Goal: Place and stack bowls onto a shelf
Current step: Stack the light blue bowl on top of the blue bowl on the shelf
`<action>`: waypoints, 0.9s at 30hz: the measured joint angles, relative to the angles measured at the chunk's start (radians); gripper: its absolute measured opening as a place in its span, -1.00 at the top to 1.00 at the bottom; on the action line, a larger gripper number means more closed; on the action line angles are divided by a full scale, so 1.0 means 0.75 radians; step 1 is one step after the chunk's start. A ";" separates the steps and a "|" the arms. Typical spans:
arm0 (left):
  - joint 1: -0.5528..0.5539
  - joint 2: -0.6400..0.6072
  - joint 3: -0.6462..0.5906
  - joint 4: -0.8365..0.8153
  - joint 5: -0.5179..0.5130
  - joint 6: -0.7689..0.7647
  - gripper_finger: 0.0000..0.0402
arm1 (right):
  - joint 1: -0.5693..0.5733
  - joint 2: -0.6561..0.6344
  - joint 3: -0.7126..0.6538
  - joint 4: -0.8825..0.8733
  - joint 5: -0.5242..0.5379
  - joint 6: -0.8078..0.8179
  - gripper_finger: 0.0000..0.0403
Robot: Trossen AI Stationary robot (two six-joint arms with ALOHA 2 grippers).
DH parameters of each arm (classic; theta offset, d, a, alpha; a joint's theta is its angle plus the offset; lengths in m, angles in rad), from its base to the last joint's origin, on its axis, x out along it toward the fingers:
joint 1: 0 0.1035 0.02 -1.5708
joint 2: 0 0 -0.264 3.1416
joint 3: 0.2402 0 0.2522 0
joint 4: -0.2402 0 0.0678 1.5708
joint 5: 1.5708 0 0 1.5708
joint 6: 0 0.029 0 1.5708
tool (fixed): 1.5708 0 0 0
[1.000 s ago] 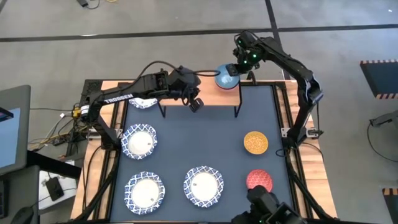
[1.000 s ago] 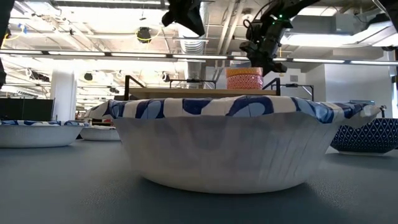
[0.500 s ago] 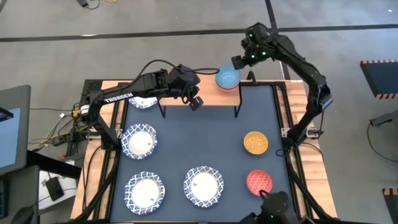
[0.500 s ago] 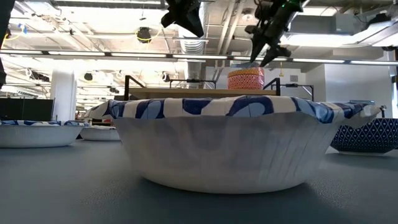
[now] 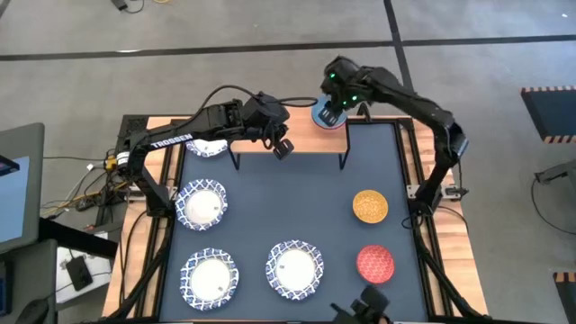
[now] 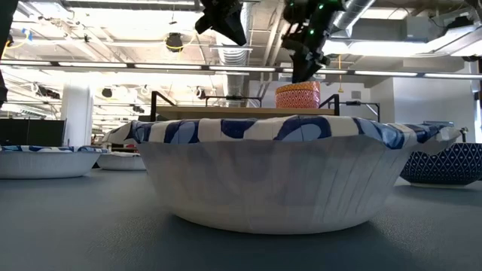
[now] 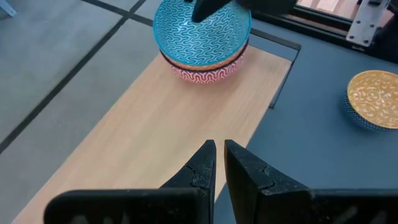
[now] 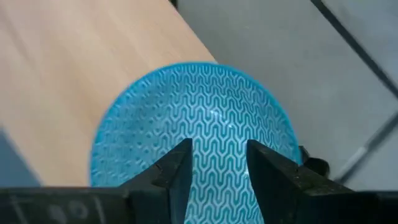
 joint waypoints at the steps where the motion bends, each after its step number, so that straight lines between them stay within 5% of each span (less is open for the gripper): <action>1: 0.000 0.000 0.000 -0.002 0.014 -0.006 0.90 | 0.006 0.016 0.000 -0.008 0.021 -0.004 0.14; 10: -0.004 0.000 0.000 -0.063 0.051 -0.030 0.90 | 0.021 0.075 -0.002 -0.014 0.046 -0.050 0.15; 17: -0.004 0.000 0.000 -0.081 0.050 -0.050 0.90 | 0.022 0.070 0.000 0.013 -0.089 -0.076 0.15; 27: -0.004 0.000 0.000 -0.081 0.047 -0.053 0.90 | -0.030 -0.027 0.067 0.037 0.009 -0.016 0.15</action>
